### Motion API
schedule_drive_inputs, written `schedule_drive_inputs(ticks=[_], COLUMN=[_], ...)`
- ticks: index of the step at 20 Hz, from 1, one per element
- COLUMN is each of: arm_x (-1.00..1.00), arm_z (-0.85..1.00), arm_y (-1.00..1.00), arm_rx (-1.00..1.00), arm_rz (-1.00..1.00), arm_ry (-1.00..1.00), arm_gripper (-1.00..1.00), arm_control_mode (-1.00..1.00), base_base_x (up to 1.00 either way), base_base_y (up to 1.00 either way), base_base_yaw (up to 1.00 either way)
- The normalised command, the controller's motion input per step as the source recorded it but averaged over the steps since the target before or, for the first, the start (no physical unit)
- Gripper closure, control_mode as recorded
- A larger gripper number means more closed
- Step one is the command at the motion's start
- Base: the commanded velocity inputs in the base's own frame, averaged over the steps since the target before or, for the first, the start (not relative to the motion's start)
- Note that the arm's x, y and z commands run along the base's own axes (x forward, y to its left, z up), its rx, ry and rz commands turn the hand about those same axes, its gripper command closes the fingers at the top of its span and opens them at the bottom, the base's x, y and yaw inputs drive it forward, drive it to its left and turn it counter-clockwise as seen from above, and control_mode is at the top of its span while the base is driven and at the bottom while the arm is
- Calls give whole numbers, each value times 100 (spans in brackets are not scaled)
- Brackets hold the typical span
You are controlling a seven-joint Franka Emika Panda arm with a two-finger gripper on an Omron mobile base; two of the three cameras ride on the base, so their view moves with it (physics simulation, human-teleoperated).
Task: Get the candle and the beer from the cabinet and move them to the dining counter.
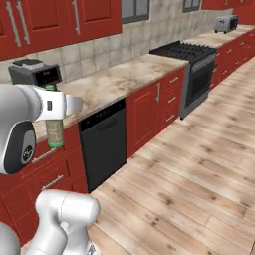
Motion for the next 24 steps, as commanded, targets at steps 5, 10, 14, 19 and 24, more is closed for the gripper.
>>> schedule_drive_inputs(ticks=[5,10,14,19,24], arm_x=[0,0,0,0,0], arm_z=[0,0,0,0,0], arm_y=[0,0,0,0,0], arm_rx=[0,0,0,0,0], arm_rz=[0,0,0,0,0], arm_ry=[0,0,0,0,0], arm_gripper=[100,100,100,100,100], arm_control_mode=[100,100,100,100,100], base_base_x=[0,0,-3,0,-1], base_base_y=[-5,-28,-62,-100,-100], base_base_yaw=[-94,-85,-76,-39,-11])
